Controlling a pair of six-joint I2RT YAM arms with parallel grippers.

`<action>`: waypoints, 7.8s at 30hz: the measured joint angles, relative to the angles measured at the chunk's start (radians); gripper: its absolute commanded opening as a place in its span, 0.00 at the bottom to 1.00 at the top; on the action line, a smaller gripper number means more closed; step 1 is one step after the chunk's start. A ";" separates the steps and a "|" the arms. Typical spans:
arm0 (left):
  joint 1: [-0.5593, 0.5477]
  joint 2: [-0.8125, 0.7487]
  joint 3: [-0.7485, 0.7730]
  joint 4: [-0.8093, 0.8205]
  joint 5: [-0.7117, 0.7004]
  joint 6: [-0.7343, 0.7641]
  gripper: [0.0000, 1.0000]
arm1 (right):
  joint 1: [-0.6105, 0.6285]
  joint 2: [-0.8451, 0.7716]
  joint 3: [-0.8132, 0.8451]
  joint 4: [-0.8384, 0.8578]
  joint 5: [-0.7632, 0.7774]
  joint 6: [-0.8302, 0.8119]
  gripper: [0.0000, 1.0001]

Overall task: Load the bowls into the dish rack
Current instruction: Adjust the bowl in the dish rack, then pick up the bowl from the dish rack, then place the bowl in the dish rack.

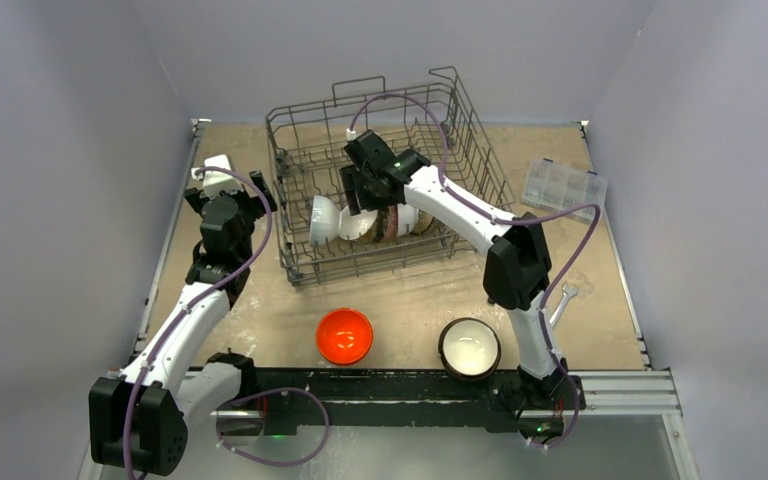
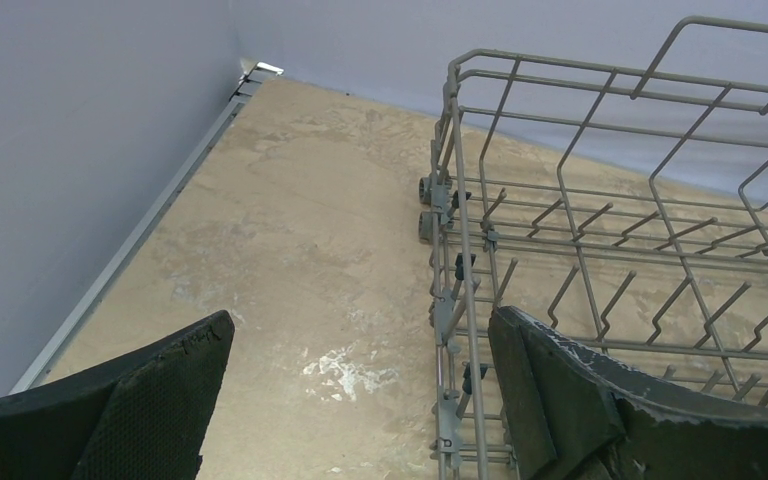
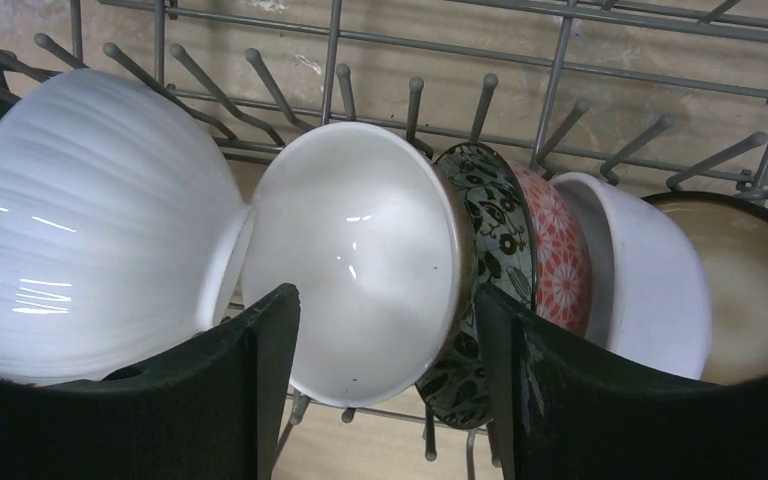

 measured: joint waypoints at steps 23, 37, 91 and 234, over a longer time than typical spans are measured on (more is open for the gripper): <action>0.000 0.000 0.000 0.004 0.029 0.000 0.96 | 0.015 0.038 0.060 -0.037 0.021 -0.020 0.50; 0.000 0.000 0.000 0.026 0.055 0.000 0.95 | 0.056 0.027 0.098 0.040 -0.073 -0.021 0.42; -0.165 0.422 0.470 -0.710 0.714 0.157 0.00 | -0.113 -0.192 -0.260 0.265 -0.445 -0.018 0.75; -0.137 -0.099 0.264 -0.409 0.589 -0.191 0.00 | -0.162 0.089 0.342 -0.023 0.454 -0.271 0.00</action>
